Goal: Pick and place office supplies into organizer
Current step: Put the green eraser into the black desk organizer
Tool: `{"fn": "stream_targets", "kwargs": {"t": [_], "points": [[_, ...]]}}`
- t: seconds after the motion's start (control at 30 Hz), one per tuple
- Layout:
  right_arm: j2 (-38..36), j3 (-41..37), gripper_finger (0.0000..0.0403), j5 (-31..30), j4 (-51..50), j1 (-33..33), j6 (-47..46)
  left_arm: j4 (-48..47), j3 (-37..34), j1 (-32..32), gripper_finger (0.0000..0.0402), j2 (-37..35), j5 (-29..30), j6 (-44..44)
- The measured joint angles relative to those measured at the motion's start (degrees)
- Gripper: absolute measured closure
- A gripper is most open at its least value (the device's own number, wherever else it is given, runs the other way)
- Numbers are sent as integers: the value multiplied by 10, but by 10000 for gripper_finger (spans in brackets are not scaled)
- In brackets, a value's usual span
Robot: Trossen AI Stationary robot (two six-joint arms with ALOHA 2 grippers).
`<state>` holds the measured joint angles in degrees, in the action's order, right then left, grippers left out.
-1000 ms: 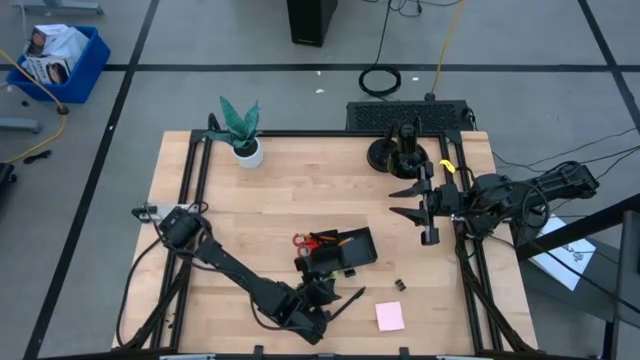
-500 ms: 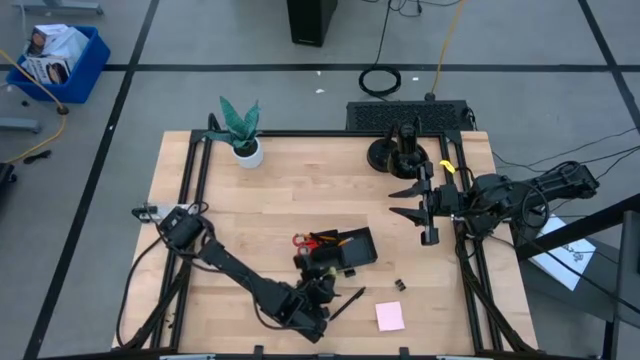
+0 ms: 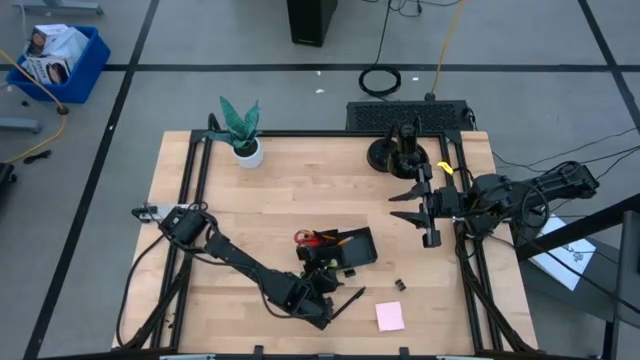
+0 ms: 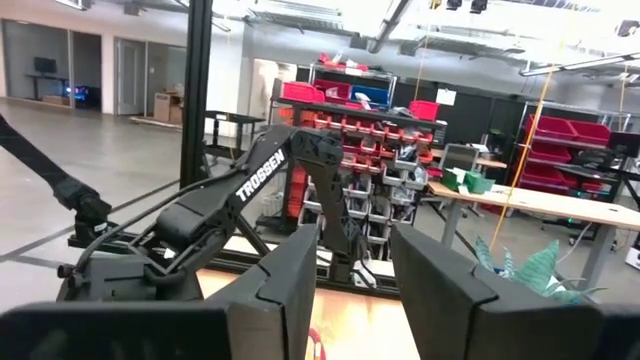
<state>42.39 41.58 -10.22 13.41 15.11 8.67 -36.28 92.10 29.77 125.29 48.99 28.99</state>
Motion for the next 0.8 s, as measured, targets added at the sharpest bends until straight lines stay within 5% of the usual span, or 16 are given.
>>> {"fn": "stream_targets", "kwargs": {"t": [0.8], "points": [[0,0,280,0,0,0,10,15,0,-1,339,30,-15,11]]}}
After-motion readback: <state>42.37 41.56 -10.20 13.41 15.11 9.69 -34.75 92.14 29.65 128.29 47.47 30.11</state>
